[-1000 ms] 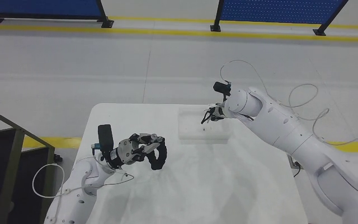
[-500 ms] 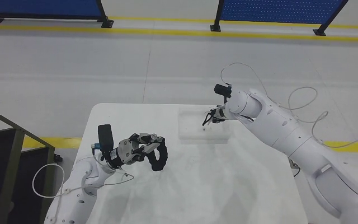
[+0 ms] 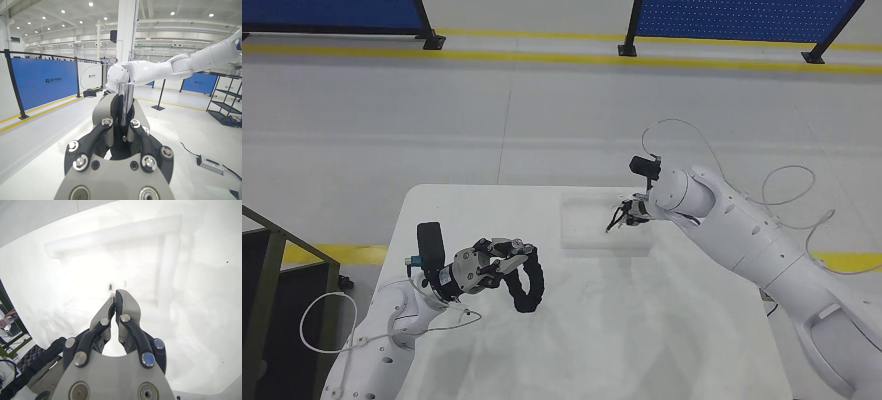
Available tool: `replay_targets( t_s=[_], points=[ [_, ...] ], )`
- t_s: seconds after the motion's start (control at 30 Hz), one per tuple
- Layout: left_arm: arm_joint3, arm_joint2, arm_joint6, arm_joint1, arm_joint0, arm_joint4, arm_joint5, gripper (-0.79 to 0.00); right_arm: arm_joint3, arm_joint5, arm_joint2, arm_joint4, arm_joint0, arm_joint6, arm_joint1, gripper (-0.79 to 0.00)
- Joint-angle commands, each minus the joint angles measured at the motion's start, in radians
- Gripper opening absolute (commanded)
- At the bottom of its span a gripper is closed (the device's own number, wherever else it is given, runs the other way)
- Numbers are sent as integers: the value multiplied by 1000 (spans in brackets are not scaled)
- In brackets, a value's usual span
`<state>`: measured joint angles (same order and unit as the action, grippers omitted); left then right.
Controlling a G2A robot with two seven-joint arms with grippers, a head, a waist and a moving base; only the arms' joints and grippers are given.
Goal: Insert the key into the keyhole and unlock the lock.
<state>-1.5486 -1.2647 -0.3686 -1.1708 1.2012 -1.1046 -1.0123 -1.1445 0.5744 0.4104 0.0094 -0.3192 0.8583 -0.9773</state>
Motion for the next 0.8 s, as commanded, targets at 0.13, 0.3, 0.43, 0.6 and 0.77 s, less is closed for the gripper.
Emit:
replay_targets(
  t_s=[0.13, 0.3, 0.43, 0.6, 0.77],
  points=[
    [0, 0, 0, 0, 0, 0, 0, -785, -3, 21, 15, -20, -26, -5, -2, -785],
    [0, 0, 0, 0, 0, 0, 0, -785, -8, 34, 32, -30, -38, -14, -7, -785],
    [0, 0, 0, 0, 0, 0, 0, -785, -15, 39, 44, -40, -42, -13, -11, -785],
    [0, 0, 0, 0, 0, 0, 0, -785, -17, 38, 59, -57, -47, -9, -15, -785],
    [0, 0, 0, 0, 0, 0, 0, -785, -10, 37, 67, -72, -54, 0, -21, -785]
  ],
)
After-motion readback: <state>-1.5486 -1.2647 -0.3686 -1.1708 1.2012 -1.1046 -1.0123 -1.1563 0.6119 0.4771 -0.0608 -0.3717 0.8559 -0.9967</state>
